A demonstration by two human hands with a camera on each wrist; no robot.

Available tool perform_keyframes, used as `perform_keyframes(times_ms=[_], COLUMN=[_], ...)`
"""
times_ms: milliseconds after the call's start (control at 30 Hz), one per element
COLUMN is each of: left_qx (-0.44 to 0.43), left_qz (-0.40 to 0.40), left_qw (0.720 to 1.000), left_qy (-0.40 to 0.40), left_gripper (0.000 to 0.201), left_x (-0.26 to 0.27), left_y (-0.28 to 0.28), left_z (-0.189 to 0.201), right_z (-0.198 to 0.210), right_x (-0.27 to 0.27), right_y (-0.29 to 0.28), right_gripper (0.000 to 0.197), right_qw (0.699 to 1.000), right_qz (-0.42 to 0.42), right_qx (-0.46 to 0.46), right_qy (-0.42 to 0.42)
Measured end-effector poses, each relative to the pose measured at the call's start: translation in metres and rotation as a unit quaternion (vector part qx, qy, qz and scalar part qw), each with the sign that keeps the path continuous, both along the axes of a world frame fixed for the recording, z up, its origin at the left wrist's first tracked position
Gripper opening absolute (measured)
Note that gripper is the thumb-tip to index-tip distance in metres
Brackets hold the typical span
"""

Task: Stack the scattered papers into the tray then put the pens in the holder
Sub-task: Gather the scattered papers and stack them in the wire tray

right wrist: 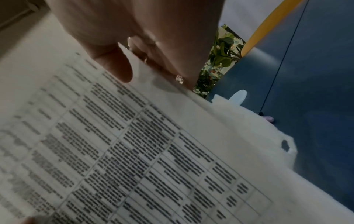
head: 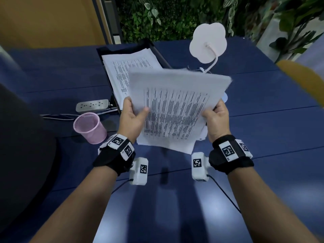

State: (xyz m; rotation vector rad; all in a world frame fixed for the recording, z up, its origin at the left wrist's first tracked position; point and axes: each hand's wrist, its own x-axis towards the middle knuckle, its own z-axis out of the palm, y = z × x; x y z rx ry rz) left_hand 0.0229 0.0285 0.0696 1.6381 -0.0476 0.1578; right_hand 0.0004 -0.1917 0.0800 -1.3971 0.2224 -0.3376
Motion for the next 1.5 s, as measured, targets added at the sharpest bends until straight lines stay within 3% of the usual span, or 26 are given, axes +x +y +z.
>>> perform_keyframes(times_ms=[100, 233, 367, 467, 700, 833, 967, 1033, 1100, 1200, 1333, 1500], left_qx=[-0.025, -0.020, 0.048, 0.051, -0.026, -0.044, -0.104, -0.132, -0.142, -0.155, -0.232, -0.315], left_qz=[-0.021, -0.018, 0.013, 0.037, 0.042, 0.048, 0.079, 0.098, 0.116, 0.153, 0.192, 0.134], left_qw=[0.999, 1.000, 0.996, 0.995, 0.999, 0.998, 0.991, 0.986, 0.983, 0.976, 0.951, 0.933], left_qy=[0.018, -0.010, -0.069, -0.076, 0.004, 0.016, 0.022, 0.026, 0.024, 0.028, 0.064, 0.114], left_gripper=[0.040, 0.037, 0.025, 0.034, 0.039, 0.023, 0.025, 0.026, 0.024, 0.027, 0.026, 0.026], left_x=[-0.004, -0.007, 0.000, 0.003, 0.001, -0.002, -0.005, -0.006, -0.008, -0.010, -0.013, -0.017], left_y=[0.002, -0.004, -0.007, -0.014, -0.005, -0.003, 0.000, 0.002, 0.002, -0.001, -0.006, -0.010], left_z=[-0.006, 0.005, 0.023, 0.022, -0.008, -0.018, -0.021, -0.022, -0.022, -0.024, -0.027, -0.025], right_z=[-0.006, -0.009, 0.006, 0.010, -0.021, -0.034, -0.047, -0.059, -0.071, -0.082, -0.084, -0.076], right_x=[-0.001, 0.000, 0.003, 0.007, 0.009, 0.007, 0.002, -0.005, -0.013, -0.024, -0.027, -0.025], right_y=[0.002, 0.004, 0.010, 0.017, 0.010, 0.004, -0.014, -0.022, -0.025, -0.023, -0.024, -0.017], right_gripper=[0.034, 0.038, 0.042, 0.043, 0.034, 0.036, 0.010, 0.012, 0.015, 0.009, 0.017, 0.035], right_qw=[0.999, 0.999, 0.998, 0.997, 0.996, 0.991, 0.985, 0.977, 0.975, 0.974, 0.951, 0.951], right_qz=[0.009, 0.011, -0.004, -0.006, -0.007, 0.041, 0.054, 0.068, 0.067, 0.051, 0.033, 0.069], right_qx=[-0.030, -0.053, -0.042, -0.062, -0.092, -0.112, -0.118, -0.121, -0.077, 0.096, 0.253, 0.257], right_qy=[0.012, -0.001, -0.050, -0.056, 0.015, 0.057, 0.112, 0.163, 0.195, 0.200, 0.176, 0.160])
